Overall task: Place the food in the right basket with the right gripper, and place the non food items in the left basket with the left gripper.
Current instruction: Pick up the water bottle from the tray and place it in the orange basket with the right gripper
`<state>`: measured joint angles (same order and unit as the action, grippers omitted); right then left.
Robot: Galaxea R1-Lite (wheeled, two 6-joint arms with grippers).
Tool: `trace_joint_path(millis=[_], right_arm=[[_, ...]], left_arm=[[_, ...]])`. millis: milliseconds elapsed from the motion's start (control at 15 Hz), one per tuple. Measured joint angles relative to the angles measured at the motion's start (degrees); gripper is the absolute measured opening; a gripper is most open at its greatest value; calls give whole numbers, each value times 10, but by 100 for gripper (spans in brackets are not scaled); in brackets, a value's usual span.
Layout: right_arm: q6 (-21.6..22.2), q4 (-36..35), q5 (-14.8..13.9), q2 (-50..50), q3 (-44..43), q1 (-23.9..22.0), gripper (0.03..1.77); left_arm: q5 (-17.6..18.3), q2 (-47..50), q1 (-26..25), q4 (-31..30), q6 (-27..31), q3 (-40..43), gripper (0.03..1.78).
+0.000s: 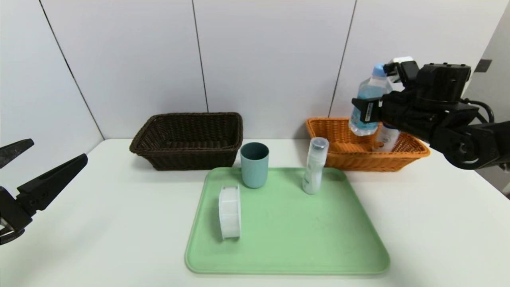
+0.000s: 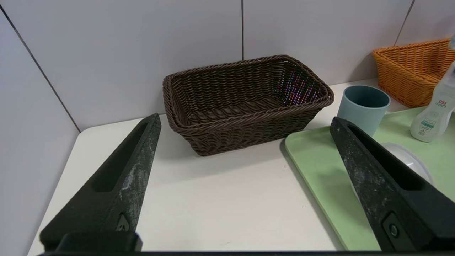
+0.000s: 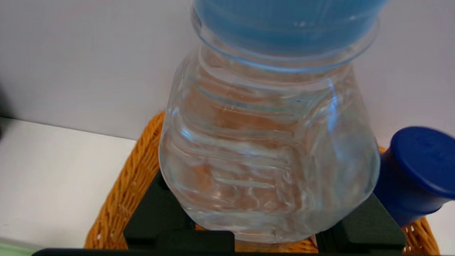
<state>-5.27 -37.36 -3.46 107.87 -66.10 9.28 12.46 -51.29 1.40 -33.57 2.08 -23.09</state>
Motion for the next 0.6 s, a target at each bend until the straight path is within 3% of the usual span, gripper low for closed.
trace_joint_path(millis=[333, 600], right_arm=[[0, -51, -30, 50, -2, -1, 84], [0, -82, -37, 87, -3, 1, 84]], left_arm=[[-1, -31, 0, -18, -18, -6, 169], [-1, -51, 0, -37, -20, -2, 169]])
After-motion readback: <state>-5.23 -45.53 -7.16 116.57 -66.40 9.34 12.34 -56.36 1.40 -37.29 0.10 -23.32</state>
